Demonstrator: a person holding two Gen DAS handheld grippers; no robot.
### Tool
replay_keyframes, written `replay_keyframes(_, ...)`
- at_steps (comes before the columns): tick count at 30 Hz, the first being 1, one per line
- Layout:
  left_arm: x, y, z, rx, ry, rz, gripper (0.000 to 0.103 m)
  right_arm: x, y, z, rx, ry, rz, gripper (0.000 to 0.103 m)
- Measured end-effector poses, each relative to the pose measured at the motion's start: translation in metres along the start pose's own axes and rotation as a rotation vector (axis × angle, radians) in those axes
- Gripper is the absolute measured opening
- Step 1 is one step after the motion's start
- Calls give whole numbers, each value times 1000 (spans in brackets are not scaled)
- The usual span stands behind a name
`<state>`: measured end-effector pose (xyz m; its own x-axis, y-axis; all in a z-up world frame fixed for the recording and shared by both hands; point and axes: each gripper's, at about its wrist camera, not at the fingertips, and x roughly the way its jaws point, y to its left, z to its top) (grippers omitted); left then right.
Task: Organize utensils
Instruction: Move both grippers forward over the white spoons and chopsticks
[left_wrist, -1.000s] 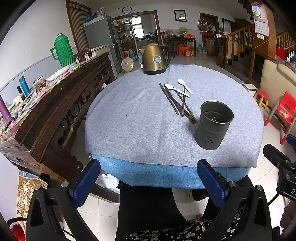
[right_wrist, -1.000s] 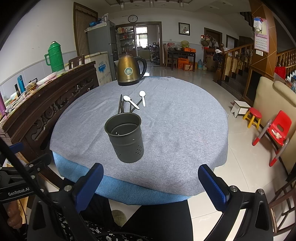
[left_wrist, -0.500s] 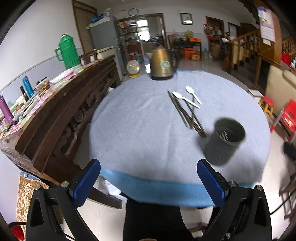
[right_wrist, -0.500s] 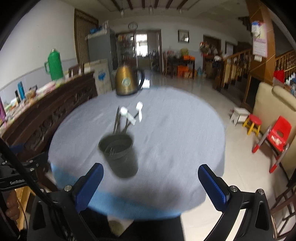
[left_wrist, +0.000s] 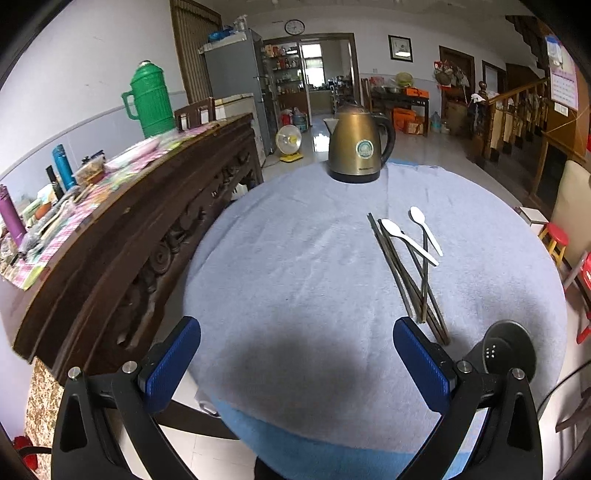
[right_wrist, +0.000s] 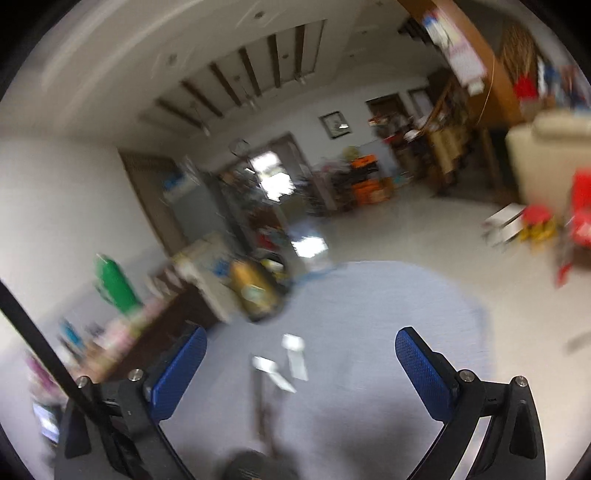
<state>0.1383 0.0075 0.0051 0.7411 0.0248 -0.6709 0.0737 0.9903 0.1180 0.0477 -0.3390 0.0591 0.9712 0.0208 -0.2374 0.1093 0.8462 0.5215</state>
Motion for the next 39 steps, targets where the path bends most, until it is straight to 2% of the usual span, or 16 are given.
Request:
replay_keyframes(4,5,-7,8,-13,0,-46,103,-3,21,15,35,-82,190,103)
replay_keyframes(7,-8,-5,23,-111,-37,-163,103,-8,46,21,14,-139,251,103)
replay_keyframes(11,-40,-9,44,-314,-157,-341,103,3,68,22,77,-117,346,103)
replay_keyframes(13,-48,-18,47,-356,-188,-384,103,12,72,22,146,-88,424,103)
replay_keyframes(15,-51,-29,49,-346,-196,-370,103,24,75,19,201,-36,491,103)
replay_keyframes(18,-53,-36,46,-282,-208,-327,103,40,74,17,236,50,534,103)
replay_keyframes(20,-51,-31,42,-239,-222,-242,103,44,66,15,222,66,451,103)
replay_keyframes(23,-27,-18,48,-191,-143,-176,103,57,61,22,83,90,225,103)
replay_keyframes(25,-2,-9,53,-155,-88,-105,103,81,61,22,-68,128,30,103)
replay_keyframes(26,14,-8,56,-124,-52,-61,103,99,55,20,-140,156,-74,103)
replay_keyframes(27,27,-8,58,-103,-20,-35,103,117,51,19,-174,194,-133,103)
replay_keyframes(28,46,-7,62,-86,22,-26,103,149,41,16,-202,299,-183,103)
replay_keyframes(31,94,-11,68,-73,130,-41,103,229,5,11,-178,574,-220,103)
replay_keyframes(33,115,-15,71,-90,185,-70,103,268,-11,1,-154,675,-223,101)
replay_keyframes(36,154,-19,77,-119,271,-101,103,329,-22,-11,-132,795,-191,100)
replay_keyframes(39,180,-27,80,-139,331,-141,98,372,-14,-29,-133,846,-150,100)
